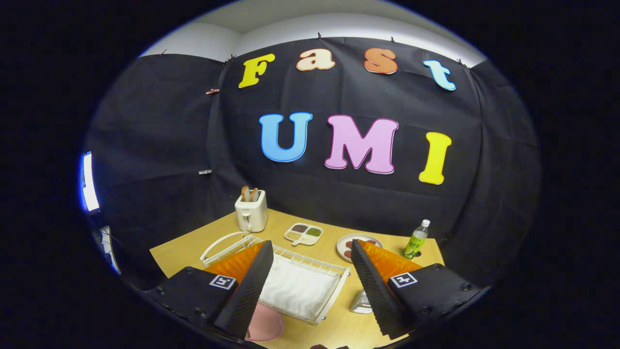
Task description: Take the plate from the dish rack, then take the spoon from the basket and place it into the plate.
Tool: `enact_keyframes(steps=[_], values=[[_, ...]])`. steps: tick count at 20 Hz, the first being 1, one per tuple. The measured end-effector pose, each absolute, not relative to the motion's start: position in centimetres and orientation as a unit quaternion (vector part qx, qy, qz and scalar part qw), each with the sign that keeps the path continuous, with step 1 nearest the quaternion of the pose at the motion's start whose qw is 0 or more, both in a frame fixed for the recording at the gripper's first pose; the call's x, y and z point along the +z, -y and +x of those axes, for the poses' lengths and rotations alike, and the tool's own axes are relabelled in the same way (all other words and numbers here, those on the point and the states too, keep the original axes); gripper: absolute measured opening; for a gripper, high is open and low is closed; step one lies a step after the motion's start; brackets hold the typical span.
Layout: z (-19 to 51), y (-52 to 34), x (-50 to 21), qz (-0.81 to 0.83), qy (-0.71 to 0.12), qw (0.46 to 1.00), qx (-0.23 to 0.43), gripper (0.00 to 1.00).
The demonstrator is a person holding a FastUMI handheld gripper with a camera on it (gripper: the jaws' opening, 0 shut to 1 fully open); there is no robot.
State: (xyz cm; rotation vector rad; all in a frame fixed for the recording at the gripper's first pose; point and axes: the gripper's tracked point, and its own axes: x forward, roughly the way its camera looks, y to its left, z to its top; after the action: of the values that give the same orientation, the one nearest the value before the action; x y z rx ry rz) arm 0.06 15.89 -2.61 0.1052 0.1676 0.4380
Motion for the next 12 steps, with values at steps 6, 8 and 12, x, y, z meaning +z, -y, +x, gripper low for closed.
enact_keyframes(steps=[6, 8, 12], values=[[0.1, -9.7, 2.1, 0.058, -0.035, 0.980, 0.189, 0.98], [0.1, -8.4, 2.6, 0.058, -0.026, 0.981, 0.185, 0.98], [0.2, -7.1, 1.9, 0.061, -0.028, 0.978, 0.197, 0.99]])
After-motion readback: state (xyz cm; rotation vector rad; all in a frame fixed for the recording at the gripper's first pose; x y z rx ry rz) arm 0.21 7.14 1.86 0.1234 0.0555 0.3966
